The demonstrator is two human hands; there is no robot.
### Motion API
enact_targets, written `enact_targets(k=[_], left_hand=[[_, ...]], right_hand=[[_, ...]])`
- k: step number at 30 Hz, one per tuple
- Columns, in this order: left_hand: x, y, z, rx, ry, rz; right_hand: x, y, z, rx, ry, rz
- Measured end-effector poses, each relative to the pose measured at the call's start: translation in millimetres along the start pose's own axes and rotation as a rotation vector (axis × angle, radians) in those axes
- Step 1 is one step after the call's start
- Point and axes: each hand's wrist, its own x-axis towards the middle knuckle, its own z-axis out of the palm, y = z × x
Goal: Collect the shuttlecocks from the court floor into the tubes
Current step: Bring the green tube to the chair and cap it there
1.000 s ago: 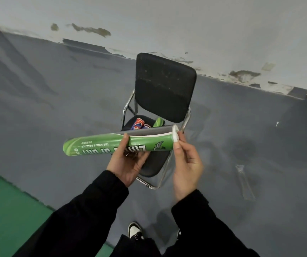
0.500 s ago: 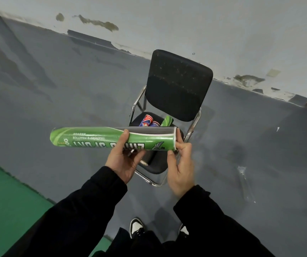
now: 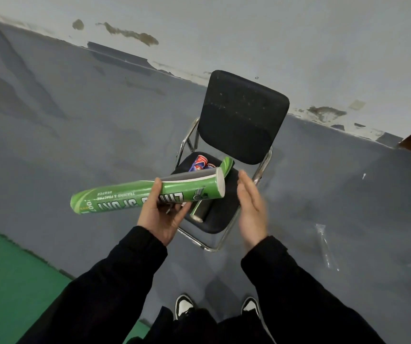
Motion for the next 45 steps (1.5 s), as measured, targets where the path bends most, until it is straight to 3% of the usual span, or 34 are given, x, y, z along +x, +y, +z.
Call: enact_targets(k=[3,7,9,12,16,20,24,28,34,40,45], left_hand=[[2.9,-4.4,-8.5,0.078,-0.002,-0.018],[16.1,-9.5,-27.5,0.232,0.014,-0.045],[29.6,-11.8,-33.2,0.407,0.045,-0.075],[53.4,-21.5,-27.4,0.582,0.058,-0.127],[85.6,-49.9,-1.1,0.795,-0.033,-0.16],[129.4,-83.6,14.7,1.061,-0.088,-0.044],[194.4,-97.2,13.7,1.093,0.085,-0.081],[252.0,-99.9,-0.8,1.25,0.147,-0.129],[321.2,-111.0,-33.4,1.396,0.152,-0.149],[369.2,-129.1,-61.6,1.636,0.071,-0.108],[397.3,-143.9,-81.5,1.734,0.066,-0.177]], right_hand=[[-11.0,22.4,11.1,-0.098,-0.151,0.042],[-7.1,51.1,0.4,-0.061,-0.065,0.227],[0.9,67.7,-15.2,-0.224,-0.032,0.308],[12.5,85.1,-30.1,-0.571,-0.222,0.359],[39.2,106.7,-24.0,-0.608,-0.34,0.424],[74.6,160.3,-21.1,-0.417,-0.173,0.536],[114.2,193.0,-31.4,-0.198,0.055,0.709],[152.4,239.6,-42.1,-0.107,0.225,0.864],[192.7,345.2,-57.1,-0.132,0.245,0.927],[233.7,354.1,-34.5,-0.132,0.223,0.932],[250.3,379.2,-23.2,-0.335,0.309,0.883]])
